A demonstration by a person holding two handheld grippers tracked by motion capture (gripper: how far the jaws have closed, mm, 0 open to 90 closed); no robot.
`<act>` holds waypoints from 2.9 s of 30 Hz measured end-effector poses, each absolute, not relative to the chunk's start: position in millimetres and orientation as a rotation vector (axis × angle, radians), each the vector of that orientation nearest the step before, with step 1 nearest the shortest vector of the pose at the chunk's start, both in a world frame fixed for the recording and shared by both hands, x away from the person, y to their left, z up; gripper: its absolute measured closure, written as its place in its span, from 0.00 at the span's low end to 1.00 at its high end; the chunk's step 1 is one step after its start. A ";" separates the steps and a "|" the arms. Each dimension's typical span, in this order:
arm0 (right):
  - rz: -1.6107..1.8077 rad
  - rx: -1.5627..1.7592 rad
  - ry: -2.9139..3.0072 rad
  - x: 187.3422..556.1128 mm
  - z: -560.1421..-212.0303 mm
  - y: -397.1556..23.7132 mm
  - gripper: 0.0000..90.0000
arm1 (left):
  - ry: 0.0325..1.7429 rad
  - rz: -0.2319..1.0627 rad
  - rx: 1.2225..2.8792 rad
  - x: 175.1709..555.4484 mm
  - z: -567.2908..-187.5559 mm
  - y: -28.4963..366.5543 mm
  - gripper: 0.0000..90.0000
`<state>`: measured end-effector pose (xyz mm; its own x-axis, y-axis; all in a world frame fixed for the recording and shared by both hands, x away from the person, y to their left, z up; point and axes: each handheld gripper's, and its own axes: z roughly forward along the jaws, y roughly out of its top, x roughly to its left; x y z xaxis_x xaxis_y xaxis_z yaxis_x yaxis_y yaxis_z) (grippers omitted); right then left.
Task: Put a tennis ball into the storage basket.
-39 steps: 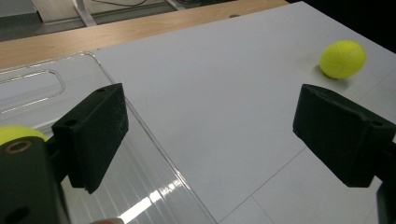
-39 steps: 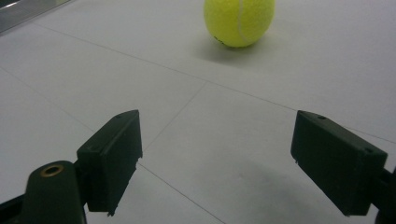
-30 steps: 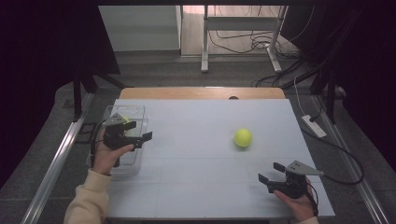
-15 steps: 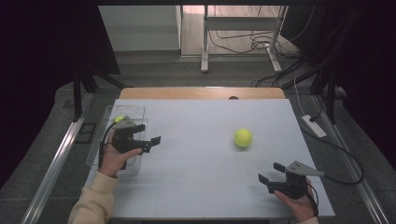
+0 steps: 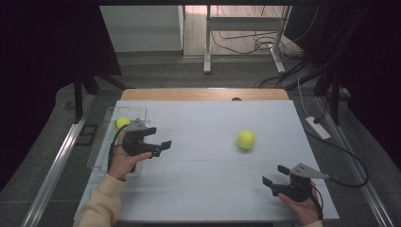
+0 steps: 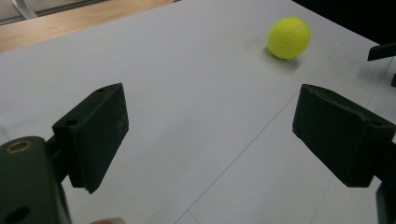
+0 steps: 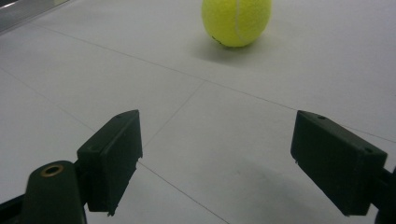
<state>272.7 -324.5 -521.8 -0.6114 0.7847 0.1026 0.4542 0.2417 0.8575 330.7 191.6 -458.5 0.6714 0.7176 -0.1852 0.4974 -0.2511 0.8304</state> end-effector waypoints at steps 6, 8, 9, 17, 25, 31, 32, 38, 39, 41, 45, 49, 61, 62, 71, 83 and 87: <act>1.314 1.140 2.175 273.7 -521.7 -323.6 0.18 | 0.938 0.283 1.926 329.0 -458.2 185.0 0.12; 1.317 1.136 2.176 273.9 -521.9 -323.3 0.18 | 0.936 0.280 1.924 328.9 -458.2 183.7 0.12; 1.317 1.136 2.177 274.0 -522.0 -323.1 0.18 | 0.934 0.280 1.928 329.1 -458.1 182.7 0.12; 1.317 1.143 2.175 275.1 -521.9 -323.2 0.18 | 0.912 0.264 1.941 332.2 -458.1 172.1 0.12; 1.322 1.143 2.180 276.2 -522.0 -320.3 0.18 | 0.897 0.247 1.955 333.8 -459.6 164.0 0.12; 1.329 1.155 2.175 277.2 -522.4 -319.8 0.18 | 0.888 0.239 1.960 333.8 -459.2 162.0 0.12; 1.329 1.155 2.175 277.2 -522.4 -319.8 0.18 | 0.888 0.239 1.960 333.6 -459.0 161.5 0.12; 1.336 1.153 2.177 277.9 -522.5 -319.7 0.18 | 0.876 0.242 1.980 334.0 -459.2 153.7 0.12; 1.338 1.152 2.179 278.1 -522.6 -319.8 0.18 | 0.874 0.241 1.983 334.3 -459.2 152.5 0.12; 1.340 1.149 2.178 277.6 -522.5 -320.2 0.18 | 0.868 0.237 1.986 335.9 -459.2 148.5 0.12; 1.342 1.153 2.176 276.1 -522.4 -321.5 0.18 | 0.860 0.236 1.992 338.2 -458.5 143.2 0.12; 1.336 1.152 2.172 275.1 -522.0 -323.5 0.18 | 0.840 0.226 1.996 339.2 -456.7 135.6 0.12; 1.337 1.154 2.168 274.2 -521.9 -323.8 0.18 | 0.806 0.209 2.021 344.5 -455.9 114.6 0.12; 1.338 1.155 2.167 274.3 -521.8 -323.3 0.18 | 0.806 0.208 2.021 345.1 -455.6 113.2 0.12; 1.332 1.148 2.175 274.7 -521.8 -321.3 0.18 | 0.799 0.198 2.040 350.8 -457.7 101.9 0.12; 1.335 1.151 2.171 274.5 -522.1 -322.1 0.18 | 0.783 0.174 2.059 358.8 -459.2 85.6 0.12; 1.335 1.151 2.171 274.4 -522.1 -322.0 0.18 | 0.778 0.170 2.066 361.8 -459.8 81.2 0.12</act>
